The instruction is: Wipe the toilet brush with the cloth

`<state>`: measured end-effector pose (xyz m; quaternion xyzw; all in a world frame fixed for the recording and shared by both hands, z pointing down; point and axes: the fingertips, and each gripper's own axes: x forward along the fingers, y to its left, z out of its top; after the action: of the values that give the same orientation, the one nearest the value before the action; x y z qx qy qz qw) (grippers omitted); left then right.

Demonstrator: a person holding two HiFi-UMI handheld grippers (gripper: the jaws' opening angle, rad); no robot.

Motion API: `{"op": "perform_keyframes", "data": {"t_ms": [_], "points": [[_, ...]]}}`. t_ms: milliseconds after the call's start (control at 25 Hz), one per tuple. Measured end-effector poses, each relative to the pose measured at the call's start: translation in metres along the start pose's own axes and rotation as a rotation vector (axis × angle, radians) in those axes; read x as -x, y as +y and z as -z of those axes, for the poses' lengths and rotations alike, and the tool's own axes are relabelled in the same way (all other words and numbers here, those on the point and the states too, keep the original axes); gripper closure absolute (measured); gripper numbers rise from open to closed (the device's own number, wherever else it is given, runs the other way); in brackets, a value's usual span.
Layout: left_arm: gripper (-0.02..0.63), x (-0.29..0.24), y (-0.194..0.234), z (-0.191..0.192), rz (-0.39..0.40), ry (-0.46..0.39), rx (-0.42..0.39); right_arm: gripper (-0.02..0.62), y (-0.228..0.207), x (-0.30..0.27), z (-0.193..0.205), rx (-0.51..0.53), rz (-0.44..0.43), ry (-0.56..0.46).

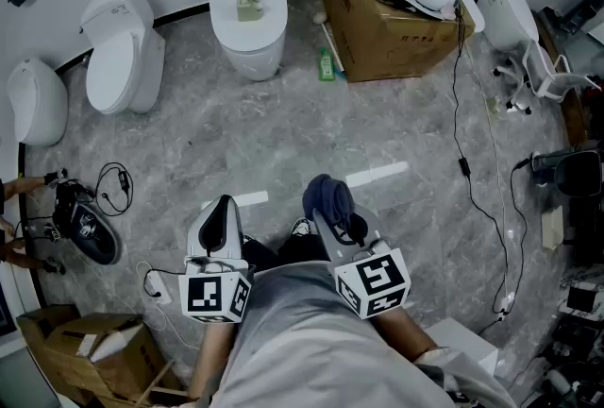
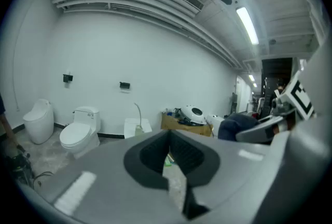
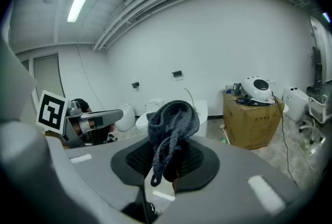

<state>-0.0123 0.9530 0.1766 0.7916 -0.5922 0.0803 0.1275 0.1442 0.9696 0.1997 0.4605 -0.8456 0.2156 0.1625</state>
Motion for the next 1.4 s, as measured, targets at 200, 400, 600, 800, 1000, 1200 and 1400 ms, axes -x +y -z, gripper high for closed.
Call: {"op": "perform_keyframes", "data": {"t_ms": [200,400,600,800,1000,1200,1400], "points": [[0.606,-0.016,-0.017,-0.001,0.031,0.022,0.011,0.506,-0.017,0.0,-0.001,0.005,0.006,0.0],[0.606,-0.019,-0.015,0.005,0.013,0.052,0.046,0.506,-0.027,-0.004,0.005,-0.025,-0.015,0.012],[0.606,-0.022,-0.009,0.006,-0.011,0.067,0.06,0.505,-0.034,-0.009,-0.001,-0.091,-0.072,-0.025],[0.606,-0.033,-0.016,0.014,0.109,0.108,0.122,0.503,-0.042,-0.024,-0.007,-0.107,-0.077,-0.02],[0.606,-0.061,0.001,0.009,0.103,0.114,0.167,0.502,-0.047,-0.049,-0.015,-0.107,-0.081,0.019],[0.606,-0.101,0.027,-0.001,0.064,0.115,0.153,0.502,-0.059,-0.084,-0.036,-0.112,-0.077,0.041],[0.606,-0.138,0.062,-0.015,0.031,0.122,0.126,0.502,-0.065,-0.126,-0.064,-0.085,-0.069,0.068]]}}
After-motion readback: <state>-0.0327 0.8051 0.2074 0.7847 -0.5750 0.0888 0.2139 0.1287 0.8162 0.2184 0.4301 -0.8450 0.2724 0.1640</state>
